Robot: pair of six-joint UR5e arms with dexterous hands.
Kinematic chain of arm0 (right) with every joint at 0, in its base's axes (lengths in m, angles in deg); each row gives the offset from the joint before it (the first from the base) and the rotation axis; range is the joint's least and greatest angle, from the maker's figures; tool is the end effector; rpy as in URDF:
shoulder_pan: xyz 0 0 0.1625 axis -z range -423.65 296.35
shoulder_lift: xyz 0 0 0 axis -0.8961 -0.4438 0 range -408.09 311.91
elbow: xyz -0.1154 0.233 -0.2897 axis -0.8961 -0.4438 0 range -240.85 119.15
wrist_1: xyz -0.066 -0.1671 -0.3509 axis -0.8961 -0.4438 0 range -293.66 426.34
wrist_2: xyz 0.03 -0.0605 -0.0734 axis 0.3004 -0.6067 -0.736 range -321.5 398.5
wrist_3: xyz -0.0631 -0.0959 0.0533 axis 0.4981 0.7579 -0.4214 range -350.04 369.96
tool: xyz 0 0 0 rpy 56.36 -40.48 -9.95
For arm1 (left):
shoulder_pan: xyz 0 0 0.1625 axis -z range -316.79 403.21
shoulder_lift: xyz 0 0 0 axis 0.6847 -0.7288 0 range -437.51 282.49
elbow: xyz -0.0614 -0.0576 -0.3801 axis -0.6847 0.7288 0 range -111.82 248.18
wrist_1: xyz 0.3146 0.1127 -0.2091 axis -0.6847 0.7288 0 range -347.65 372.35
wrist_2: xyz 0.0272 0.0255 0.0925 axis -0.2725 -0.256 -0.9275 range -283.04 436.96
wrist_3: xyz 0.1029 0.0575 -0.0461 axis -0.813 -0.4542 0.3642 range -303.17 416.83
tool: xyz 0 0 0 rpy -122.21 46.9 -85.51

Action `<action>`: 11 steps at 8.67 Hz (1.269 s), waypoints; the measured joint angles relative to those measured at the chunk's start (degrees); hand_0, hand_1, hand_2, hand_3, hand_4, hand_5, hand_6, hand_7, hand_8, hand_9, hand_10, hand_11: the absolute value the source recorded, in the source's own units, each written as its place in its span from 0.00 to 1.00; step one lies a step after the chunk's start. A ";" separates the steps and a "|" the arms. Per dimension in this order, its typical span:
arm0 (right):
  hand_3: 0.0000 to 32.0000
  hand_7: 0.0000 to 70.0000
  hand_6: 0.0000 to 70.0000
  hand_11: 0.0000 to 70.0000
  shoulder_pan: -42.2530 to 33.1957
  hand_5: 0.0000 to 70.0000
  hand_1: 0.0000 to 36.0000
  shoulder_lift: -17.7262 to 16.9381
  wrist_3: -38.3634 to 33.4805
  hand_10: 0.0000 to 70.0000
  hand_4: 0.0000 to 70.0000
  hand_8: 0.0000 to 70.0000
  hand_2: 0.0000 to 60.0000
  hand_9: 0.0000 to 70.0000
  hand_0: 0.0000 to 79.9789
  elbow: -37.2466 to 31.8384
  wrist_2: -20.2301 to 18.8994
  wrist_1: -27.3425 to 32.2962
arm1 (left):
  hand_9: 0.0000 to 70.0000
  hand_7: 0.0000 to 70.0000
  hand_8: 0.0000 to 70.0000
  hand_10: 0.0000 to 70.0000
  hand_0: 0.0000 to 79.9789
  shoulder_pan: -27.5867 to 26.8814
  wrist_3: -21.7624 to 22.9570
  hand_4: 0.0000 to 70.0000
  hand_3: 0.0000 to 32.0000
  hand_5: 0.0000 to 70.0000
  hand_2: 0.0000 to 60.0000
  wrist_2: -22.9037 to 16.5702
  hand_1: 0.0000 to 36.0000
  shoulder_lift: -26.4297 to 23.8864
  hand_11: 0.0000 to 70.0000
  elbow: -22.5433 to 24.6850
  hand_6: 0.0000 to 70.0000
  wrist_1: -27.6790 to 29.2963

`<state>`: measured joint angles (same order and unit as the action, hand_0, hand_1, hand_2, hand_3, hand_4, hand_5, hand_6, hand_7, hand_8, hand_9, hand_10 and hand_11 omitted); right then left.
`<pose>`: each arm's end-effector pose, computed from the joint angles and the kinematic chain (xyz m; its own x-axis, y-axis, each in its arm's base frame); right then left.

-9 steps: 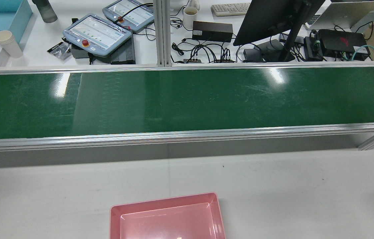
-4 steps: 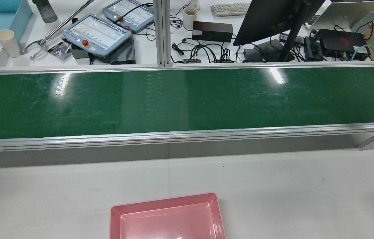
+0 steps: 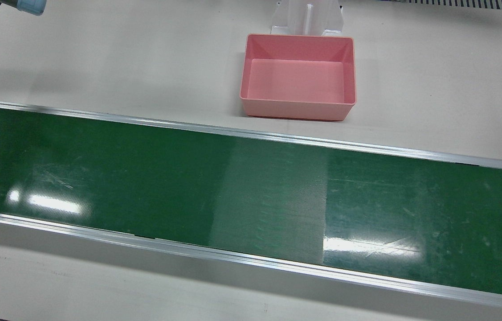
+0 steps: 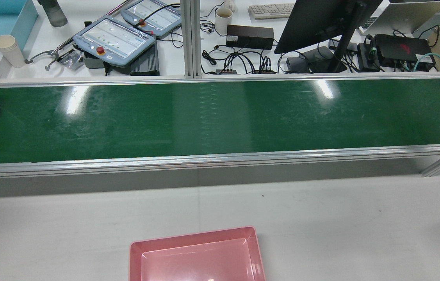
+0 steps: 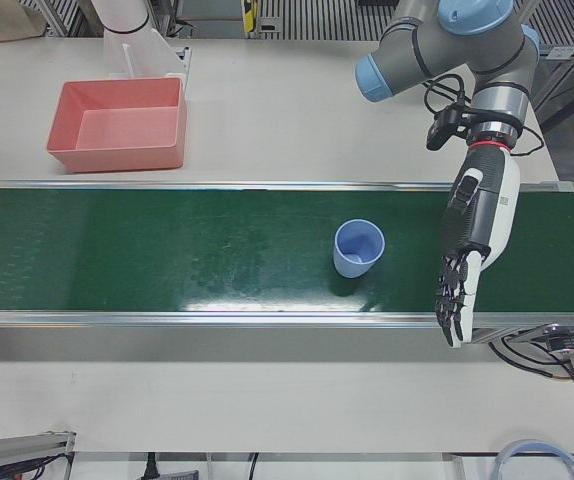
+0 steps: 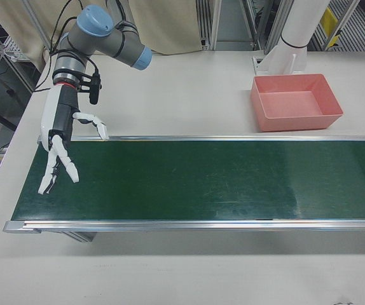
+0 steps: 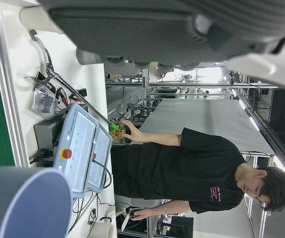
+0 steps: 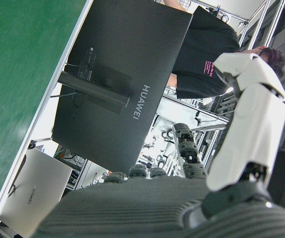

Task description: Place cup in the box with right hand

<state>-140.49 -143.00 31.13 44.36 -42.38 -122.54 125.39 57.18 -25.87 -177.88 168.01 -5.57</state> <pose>0.0448 -0.4820 0.5806 -0.9322 0.0569 0.3574 -0.3550 0.0480 -0.9336 -0.0299 -0.5548 0.5121 -0.9357 -0.3528 -0.0026 -0.0112 0.0371 -0.9992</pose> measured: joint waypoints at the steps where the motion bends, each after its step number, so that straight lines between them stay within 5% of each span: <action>1: 0.00 0.00 0.02 0.00 0.64 0.15 0.90 1.36 0.54 0.00 0.00 0.05 0.04 0.01 0.85 -0.95 0.05 -0.01 | 0.00 0.00 0.00 0.00 0.00 -0.03 0.00 0.00 0.00 0.00 0.00 0.00 0.00 0.00 0.00 0.01 0.00 0.00; 6: 0.00 0.00 0.02 0.00 2.98 0.09 0.60 5.78 1.01 0.00 0.00 0.04 0.09 0.02 0.65 -4.46 0.70 -0.05 | 0.00 0.00 0.00 0.00 0.00 0.00 0.00 0.00 0.00 0.00 0.00 0.00 0.00 0.00 0.00 0.01 0.00 0.00; 11: 0.00 0.00 0.02 0.00 4.34 0.09 0.57 5.42 0.64 0.00 0.00 0.04 0.11 0.02 0.63 -4.41 1.07 -0.16 | 0.00 0.00 0.00 0.00 0.00 -0.01 0.00 0.00 0.00 0.00 0.00 0.00 0.00 0.00 0.00 0.03 0.00 0.00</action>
<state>-136.15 -137.58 31.77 39.94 -41.32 -122.70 125.38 57.18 -25.87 -177.88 168.04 -5.58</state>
